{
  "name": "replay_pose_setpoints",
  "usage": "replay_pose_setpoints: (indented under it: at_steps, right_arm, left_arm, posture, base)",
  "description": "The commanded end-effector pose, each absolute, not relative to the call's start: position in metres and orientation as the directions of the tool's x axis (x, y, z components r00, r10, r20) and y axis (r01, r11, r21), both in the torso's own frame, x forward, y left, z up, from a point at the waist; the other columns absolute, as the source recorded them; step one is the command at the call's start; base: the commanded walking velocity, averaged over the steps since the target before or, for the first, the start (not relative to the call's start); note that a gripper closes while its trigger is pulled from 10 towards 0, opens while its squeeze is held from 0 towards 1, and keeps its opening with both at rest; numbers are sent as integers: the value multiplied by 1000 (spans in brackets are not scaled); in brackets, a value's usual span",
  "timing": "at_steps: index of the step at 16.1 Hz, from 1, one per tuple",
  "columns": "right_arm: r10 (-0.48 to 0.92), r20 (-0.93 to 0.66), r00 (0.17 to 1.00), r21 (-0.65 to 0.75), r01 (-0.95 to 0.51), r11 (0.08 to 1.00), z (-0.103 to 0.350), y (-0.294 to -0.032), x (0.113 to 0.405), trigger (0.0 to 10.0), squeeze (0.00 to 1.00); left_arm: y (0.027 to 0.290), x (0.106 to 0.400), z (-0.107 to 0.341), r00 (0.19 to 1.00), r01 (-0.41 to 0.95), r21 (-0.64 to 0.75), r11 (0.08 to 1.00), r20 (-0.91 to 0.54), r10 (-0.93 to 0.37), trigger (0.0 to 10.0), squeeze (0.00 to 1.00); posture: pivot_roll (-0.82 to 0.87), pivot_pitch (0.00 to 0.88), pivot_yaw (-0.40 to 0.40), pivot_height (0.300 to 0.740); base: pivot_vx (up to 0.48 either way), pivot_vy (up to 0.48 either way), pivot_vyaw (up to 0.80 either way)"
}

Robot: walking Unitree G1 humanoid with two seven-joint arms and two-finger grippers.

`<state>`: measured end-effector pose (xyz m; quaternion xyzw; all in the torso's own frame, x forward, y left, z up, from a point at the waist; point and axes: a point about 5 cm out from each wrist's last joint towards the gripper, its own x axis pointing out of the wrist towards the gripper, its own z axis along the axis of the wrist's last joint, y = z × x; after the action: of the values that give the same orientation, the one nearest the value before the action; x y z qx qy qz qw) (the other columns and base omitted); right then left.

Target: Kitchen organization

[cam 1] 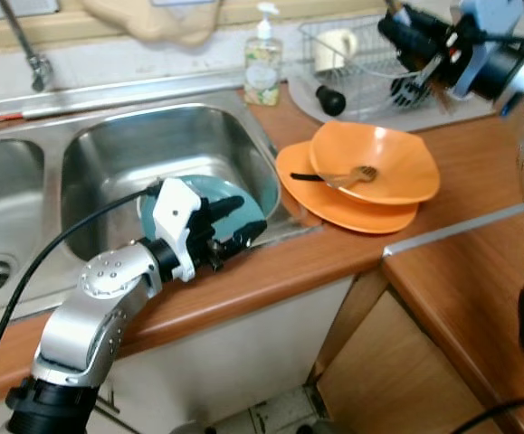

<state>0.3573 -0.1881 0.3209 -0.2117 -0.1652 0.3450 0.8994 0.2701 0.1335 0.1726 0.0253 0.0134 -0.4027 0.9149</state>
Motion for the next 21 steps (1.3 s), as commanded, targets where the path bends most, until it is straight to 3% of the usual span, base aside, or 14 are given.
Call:
replay_pose_setpoints:
  at_steps: [1,2,4,5,7,8,9,15,16,17,18,19,21]
  right_arm:
    - [700,174,692,-475,-564,676,328,-183,351,0,0]
    - [753,122,647,-430,-649,627,311,-167,329,471,0]
    - [787,100,608,-372,-711,597,294,-149,305,0,0]
    - [797,93,597,-327,-738,591,284,-140,291,0,0]
    - [793,85,604,-260,-755,602,271,-129,275,0,0]
    - [786,81,613,-225,-757,614,264,-123,268,0,0]
    - [779,81,622,-190,-758,624,256,-116,262,0,0]
    - [780,98,618,-38,-781,624,228,-96,239,0,0]
    - [802,111,587,-27,-805,593,228,-90,232,0,0]
    - [808,118,578,-22,-812,584,228,-89,231,0,0]
    - [819,128,559,-18,-825,566,229,-85,228,0,0]
    - [823,128,553,-20,-828,560,229,-84,227,0,0]
    - [830,109,547,-28,-833,553,224,-80,226,0,0]
  left_arm:
    - [135,273,178,685,729,44,684,-29,-728,10000,0]
    - [135,273,187,683,731,6,683,12,-731,10000,0]
    - [134,270,195,642,767,-19,641,42,-766,10000,0]
    - [133,267,200,609,793,-59,606,67,-791,10000,1000]
    - [130,264,210,566,824,-72,561,127,-815,10000,1000]
    - [128,264,214,545,839,-97,536,148,-825,10000,204]
    - [126,263,215,507,860,-151,488,145,-849,10000,0]
    - [127,271,230,460,875,-312,370,299,-836,10000,0]
    - [127,274,233,462,869,-349,350,323,-826,8902,0]
    - [126,276,233,465,867,-359,347,325,-824,8902,0]
    - [125,281,229,495,848,-374,376,306,-813,2745,0]
    - [124,282,227,505,843,-375,386,302,-809,0,0]
    - [119,280,227,489,847,-400,349,331,-807,0,0]
  posture:
    - [-118,0,16,740]
    - [-111,0,14,740]
    - [-111,0,14,740]
    - [-105,0,18,740]
    - [-102,0,18,740]
    - [-101,0,18,740]
    - [-93,0,19,740]
    - [-88,0,33,740]
    - [-87,0,36,740]
    - [-87,0,36,740]
    - [-86,0,36,740]
    - [-85,0,37,740]
    - [-83,0,40,740]
  base:
    - [0,0,0]
    - [0,0,0]
    - [0,0,0]
    - [0,0,0]
    - [0,0,0]
    - [0,0,0]
    - [0,0,0]
    - [0,0,0]
    - [0,0,0]
    - [0,0,0]
    - [0,0,0]
    - [0,0,0]
    - [0,0,0]
